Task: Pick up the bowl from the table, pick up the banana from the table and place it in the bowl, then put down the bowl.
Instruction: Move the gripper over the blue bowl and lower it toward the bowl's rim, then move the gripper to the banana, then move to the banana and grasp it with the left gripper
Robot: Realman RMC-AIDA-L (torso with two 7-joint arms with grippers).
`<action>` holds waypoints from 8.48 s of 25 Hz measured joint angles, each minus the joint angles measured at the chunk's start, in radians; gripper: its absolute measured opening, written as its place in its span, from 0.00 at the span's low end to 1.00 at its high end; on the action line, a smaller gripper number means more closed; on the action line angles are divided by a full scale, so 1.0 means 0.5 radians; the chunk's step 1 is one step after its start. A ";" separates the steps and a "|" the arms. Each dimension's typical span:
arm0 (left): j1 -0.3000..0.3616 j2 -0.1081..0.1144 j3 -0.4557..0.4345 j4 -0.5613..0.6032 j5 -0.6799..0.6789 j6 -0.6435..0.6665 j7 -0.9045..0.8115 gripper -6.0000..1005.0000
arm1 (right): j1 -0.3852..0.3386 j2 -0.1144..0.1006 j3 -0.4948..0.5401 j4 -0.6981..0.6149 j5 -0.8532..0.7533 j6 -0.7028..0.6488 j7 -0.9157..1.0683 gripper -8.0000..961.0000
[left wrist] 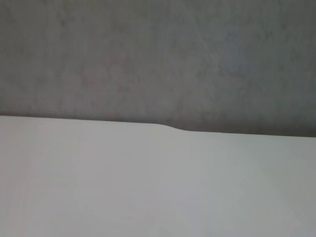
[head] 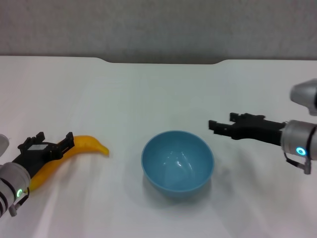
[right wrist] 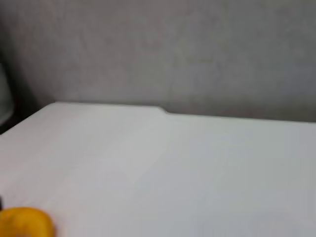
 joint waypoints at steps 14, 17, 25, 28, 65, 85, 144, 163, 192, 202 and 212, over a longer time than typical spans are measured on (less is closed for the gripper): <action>-0.013 -0.007 0.006 -0.015 0.016 0.000 -0.001 0.85 | 0.260 0.146 0.303 0.220 -1.553 0.167 1.101 0.88; -0.019 -0.008 0.007 -0.017 0.016 0.000 -0.001 0.85 | 0.294 0.159 0.349 0.200 -1.679 0.163 1.182 0.88; -0.040 -0.006 0.008 -0.025 0.015 0.000 -0.003 0.84 | 0.427 0.152 0.431 0.033 -1.710 0.157 1.268 0.88; -0.041 -0.008 0.014 -0.033 0.015 -0.001 -0.003 0.84 | 0.481 0.149 0.499 -0.006 -1.712 0.206 1.275 0.88; -0.043 -0.006 0.028 -0.068 0.009 0.003 -0.007 0.82 | 0.539 0.187 0.556 -0.346 -1.821 0.212 1.500 0.48; 0.020 0.075 0.214 -0.587 0.140 0.531 -0.030 0.81 | 0.219 0.175 0.554 -0.003 -1.787 0.136 1.494 0.05; 0.086 0.422 -0.104 -2.111 -0.606 2.504 0.486 0.76 | 0.141 0.165 0.575 0.209 -1.866 0.255 1.479 0.04; -0.317 0.600 0.389 -1.974 -0.622 3.257 0.495 0.68 | 0.155 0.168 0.563 0.210 -1.870 0.258 1.473 0.04; -0.622 0.311 0.581 -1.234 -0.273 3.154 0.493 0.67 | 0.163 0.170 0.561 0.227 -1.868 0.267 1.476 0.04; -0.676 0.275 0.569 -1.081 -0.282 3.094 0.493 0.66 | 0.165 0.171 0.560 0.232 -1.869 0.270 1.476 0.05; -0.690 0.261 0.560 -0.996 -0.289 3.049 0.493 0.59 | 0.165 0.174 0.533 0.257 -1.868 0.270 1.478 0.05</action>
